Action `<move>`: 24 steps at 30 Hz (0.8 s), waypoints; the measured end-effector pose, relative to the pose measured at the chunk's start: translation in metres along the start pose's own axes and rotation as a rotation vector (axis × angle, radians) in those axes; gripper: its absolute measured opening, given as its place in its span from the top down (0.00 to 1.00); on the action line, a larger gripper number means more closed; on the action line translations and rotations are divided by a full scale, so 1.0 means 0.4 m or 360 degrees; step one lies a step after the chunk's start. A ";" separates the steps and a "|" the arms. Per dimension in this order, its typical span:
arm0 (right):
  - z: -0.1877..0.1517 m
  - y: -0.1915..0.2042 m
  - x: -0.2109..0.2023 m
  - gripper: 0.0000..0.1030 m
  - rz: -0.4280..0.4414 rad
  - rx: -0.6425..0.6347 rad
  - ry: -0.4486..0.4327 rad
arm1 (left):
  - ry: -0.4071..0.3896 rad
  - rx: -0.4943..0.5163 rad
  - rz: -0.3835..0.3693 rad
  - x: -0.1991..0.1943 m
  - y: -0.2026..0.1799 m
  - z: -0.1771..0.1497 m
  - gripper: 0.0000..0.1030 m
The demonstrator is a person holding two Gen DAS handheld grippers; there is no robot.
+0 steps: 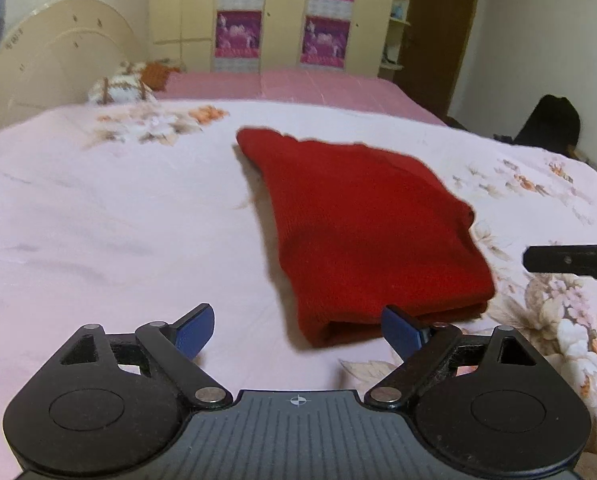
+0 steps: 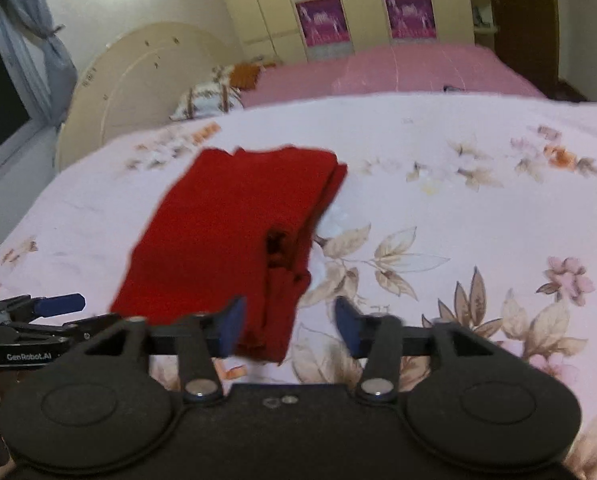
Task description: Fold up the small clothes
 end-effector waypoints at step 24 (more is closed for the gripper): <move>0.005 0.140 -0.404 0.01 -0.0186 -0.0176 -0.0351 | -0.0346 0.0056 -0.0028 -0.468 -0.079 0.063 0.00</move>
Point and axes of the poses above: each gripper's, at about its wrist camera, not at the fingertips, and x roughly the way its jaws point, y to its left, z to its top, the point moved 9 cm from there along x, roughly the way its jaws point, and after that the axes turned 11 degrees about -y, right-handed, at the moved point
